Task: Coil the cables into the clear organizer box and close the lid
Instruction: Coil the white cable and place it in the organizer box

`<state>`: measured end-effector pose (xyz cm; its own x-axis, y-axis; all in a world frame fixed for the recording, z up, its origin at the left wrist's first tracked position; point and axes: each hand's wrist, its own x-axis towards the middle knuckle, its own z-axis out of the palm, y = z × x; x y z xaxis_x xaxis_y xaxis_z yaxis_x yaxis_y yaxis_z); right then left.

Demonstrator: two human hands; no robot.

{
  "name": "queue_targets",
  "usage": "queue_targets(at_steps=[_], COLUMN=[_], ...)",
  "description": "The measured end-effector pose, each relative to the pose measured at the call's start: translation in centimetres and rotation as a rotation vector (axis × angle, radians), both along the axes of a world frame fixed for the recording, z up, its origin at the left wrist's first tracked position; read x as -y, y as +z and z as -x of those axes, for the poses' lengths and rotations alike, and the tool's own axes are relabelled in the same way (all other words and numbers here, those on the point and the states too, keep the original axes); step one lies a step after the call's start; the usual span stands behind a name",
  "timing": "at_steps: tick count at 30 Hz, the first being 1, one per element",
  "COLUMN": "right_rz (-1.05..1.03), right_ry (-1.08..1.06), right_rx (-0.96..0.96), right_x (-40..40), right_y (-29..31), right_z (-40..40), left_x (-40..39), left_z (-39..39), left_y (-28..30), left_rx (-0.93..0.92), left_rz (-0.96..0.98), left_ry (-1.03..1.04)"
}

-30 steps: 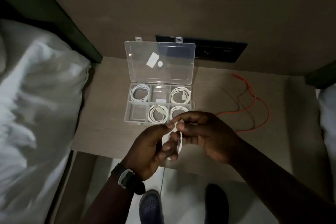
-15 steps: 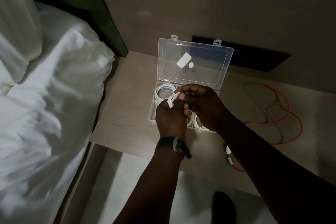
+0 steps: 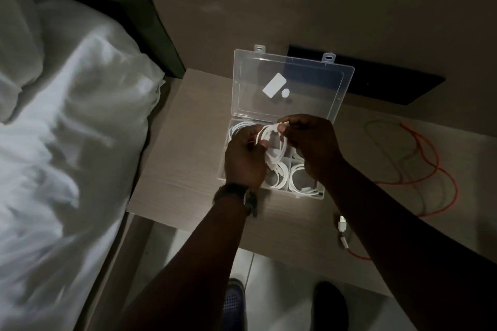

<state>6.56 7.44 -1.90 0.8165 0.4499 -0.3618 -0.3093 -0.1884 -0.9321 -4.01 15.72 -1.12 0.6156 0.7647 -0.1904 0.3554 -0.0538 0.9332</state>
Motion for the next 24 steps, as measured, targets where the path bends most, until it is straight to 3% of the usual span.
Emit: queue_targets(at_steps=[6,9,12,17,21,24], right_rz=[0.247,0.399,0.487,0.531,0.632,0.674], right_ry=[-0.043,0.129,0.253,0.415,0.516,0.714], right_rx=[0.137,0.414,0.701,0.902,0.915,0.826], right_x=[0.0,0.1,0.2,0.4,0.4,0.6], right_y=[-1.5,-1.8,-1.8,-1.5,-1.2,-0.3], right_z=[-1.0,-0.6,-0.2,-0.8,-1.2,-2.0], left_x=[-0.7,-0.8,-1.5,-3.4,-3.9,-3.9], left_z=[-2.7,-2.3,-2.0,-0.9,-0.1,-0.3], left_y=[-1.4,-2.1,-2.6,-2.7,-2.6,-2.6], left_rx=[-0.225,-0.321,-0.333,-0.293,-0.269,-0.288], left_rz=[-0.405,-0.596,-0.564,-0.409,-0.484,-0.575], left_ry=[-0.303,-0.330,-0.340,-0.520,-0.584,-0.586])
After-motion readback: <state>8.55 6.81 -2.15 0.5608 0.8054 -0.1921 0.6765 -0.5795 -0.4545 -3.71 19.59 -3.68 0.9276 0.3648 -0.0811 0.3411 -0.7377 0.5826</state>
